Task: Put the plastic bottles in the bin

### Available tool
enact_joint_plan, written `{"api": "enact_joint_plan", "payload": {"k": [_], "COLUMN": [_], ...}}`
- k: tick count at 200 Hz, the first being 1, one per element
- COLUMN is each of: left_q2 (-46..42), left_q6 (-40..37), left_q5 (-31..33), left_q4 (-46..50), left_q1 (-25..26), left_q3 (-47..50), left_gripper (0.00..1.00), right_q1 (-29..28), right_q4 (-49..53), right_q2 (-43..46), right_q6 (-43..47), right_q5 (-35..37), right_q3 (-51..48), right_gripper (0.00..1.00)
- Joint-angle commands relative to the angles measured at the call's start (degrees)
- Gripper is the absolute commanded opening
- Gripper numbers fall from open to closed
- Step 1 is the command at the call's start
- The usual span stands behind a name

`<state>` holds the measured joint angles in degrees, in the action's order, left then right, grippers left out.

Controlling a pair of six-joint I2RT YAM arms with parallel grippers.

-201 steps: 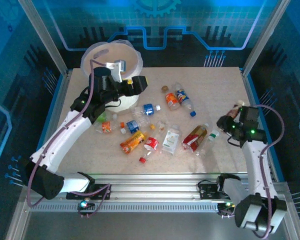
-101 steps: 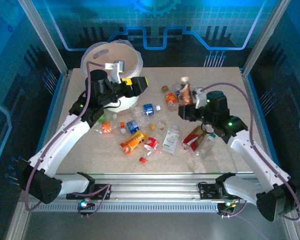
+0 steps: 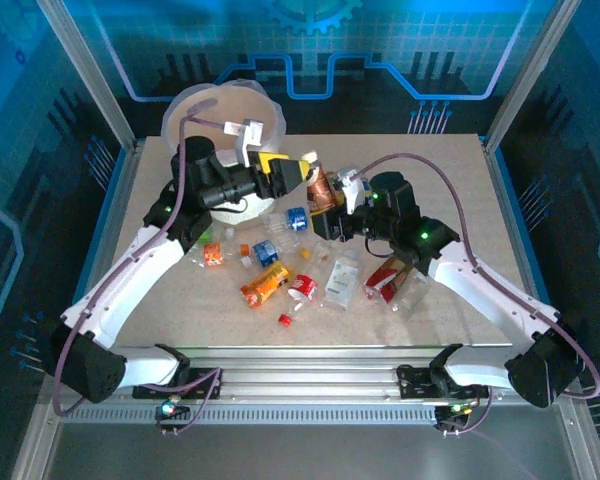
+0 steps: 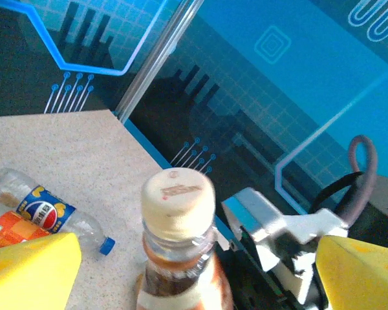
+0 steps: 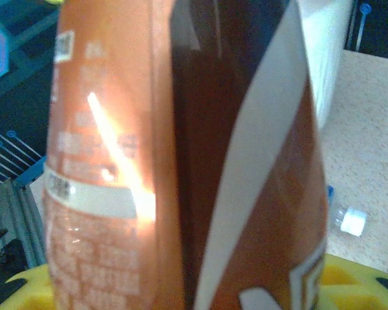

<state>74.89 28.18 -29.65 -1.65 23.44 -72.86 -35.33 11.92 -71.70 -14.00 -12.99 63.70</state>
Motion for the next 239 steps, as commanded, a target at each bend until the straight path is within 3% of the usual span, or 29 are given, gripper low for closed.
{"api": "enact_joint_plan", "payload": {"k": [1, 45, 99, 123, 132, 144, 170, 205, 239], "left_q2": [2.9, 5.5, 6.4, 6.2, 6.0, 5.7, 4.5, 3.9, 5.5], "left_q6": [-0.6, -0.1, 0.4, -0.2, -0.9, -1.9, -6.1, -10.6, -8.8], "left_q5": [-3.5, -4.6, -5.4, -5.0, -4.6, -3.7, 0.6, 7.2, 9.9], "left_q4": [-1.4, -2.9, -4.0, -4.0, -3.8, -3.4, -0.9, 4.2, 3.8], "left_q1": [0.8, 1.8, 2.0, 2.0, 2.0, 2.0, 1.8, -0.2, -6.3], "left_q3": [-1.4, -2.8, -3.0, -2.9, -2.9, -3.1, -4.3, -9.3, -14.5], "left_gripper": [0.90, 0.77, 0.40, 0.27, 0.25, 0.21, 0.19, 0.19, 0.19], "right_q1": [-1.5, -2.4, -2.6, -2.7, -2.7, -2.7, -2.8, -2.7, -2.7], "right_q4": [-2.4, -2.3, -2.2, -1.7, -1.3, -0.6, 2.4, 6.9, 11.3], "right_q2": [-0.5, -0.8, -1.2, -1.0, -0.9, -0.6, 0.6, 4.3, 9.2], "right_q6": [1.4, 1.7, 1.6, 1.3, 1.1, 0.7, 0.2, -0.3, -1.4], "right_q5": [-1.6, -1.5, -1.3, -0.7, -0.3, 0.5, 2.4, 7.0, 12.3], "right_q3": [2.9, 3.4, 3.7, 3.7, 3.7, 3.7, 4.0, 3.8, 3.3], "right_gripper": [0.21, 0.21, 0.21, 0.26, 0.31, 0.46, 0.99, 1.00, 1.00]}}
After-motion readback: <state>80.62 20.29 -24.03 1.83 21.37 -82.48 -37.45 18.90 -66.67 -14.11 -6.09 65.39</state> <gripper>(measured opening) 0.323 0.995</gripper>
